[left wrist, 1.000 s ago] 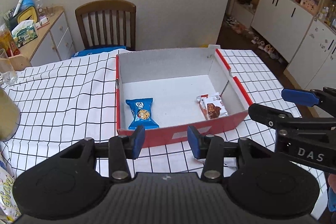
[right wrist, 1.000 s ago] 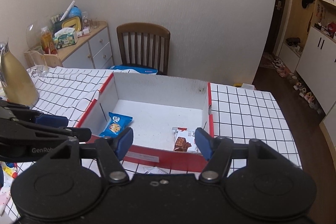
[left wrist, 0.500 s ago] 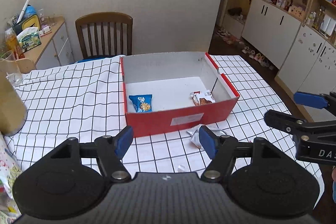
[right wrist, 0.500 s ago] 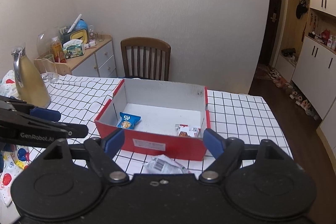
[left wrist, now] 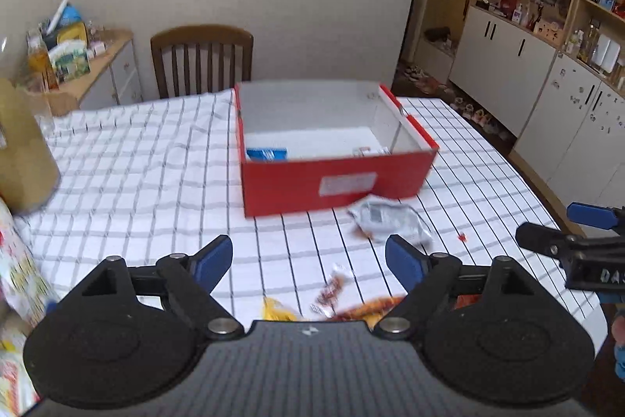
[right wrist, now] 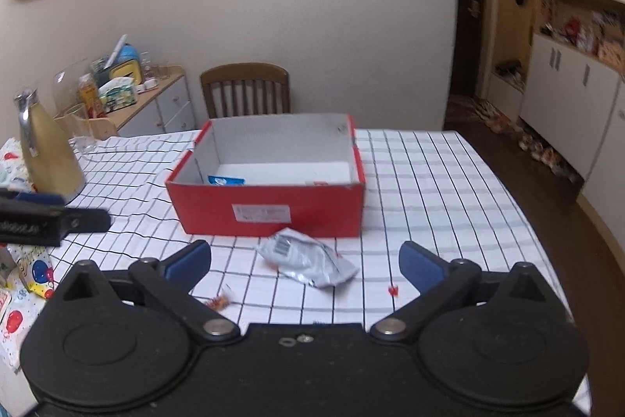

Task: Organize snacks
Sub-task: 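Withdraw both open tools from the box back toward the snack pile, then grasp the red-yellow chip bag with the left tool while the right tool grasps the brown packet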

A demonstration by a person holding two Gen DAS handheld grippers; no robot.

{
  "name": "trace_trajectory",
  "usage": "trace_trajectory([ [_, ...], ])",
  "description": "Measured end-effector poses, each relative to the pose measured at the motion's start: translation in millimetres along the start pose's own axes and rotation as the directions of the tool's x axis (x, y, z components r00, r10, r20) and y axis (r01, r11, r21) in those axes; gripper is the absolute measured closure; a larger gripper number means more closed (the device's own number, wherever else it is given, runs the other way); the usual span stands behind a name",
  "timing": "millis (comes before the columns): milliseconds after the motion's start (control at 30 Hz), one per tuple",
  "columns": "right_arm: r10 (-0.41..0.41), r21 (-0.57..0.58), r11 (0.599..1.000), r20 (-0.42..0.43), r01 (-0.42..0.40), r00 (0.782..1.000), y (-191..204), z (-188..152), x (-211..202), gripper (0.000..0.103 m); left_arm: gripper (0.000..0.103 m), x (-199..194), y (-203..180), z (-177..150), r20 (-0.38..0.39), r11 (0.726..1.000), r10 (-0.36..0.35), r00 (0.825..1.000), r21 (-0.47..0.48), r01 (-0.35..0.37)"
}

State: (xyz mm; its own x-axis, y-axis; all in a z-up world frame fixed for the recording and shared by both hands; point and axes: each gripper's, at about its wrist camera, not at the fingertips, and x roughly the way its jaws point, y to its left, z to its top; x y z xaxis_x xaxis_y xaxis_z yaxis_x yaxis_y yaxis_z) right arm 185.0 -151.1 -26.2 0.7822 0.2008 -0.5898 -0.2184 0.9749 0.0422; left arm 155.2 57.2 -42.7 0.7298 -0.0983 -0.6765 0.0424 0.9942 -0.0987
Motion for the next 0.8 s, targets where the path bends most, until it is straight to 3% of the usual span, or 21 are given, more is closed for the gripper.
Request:
trace_trajectory([
  [433,-0.093,0.055,0.993,-0.154,0.103,0.984,-32,-66,28,0.000,0.017,50,-23,-64,-0.185,0.998,0.029,0.982,0.067,-0.017],
  [800,-0.109,0.055,0.990,-0.251,0.127,0.962,-44,-85,61,0.001,0.017,84,-38,-79,-0.271,0.998,0.043,0.962,0.050,-0.030],
])
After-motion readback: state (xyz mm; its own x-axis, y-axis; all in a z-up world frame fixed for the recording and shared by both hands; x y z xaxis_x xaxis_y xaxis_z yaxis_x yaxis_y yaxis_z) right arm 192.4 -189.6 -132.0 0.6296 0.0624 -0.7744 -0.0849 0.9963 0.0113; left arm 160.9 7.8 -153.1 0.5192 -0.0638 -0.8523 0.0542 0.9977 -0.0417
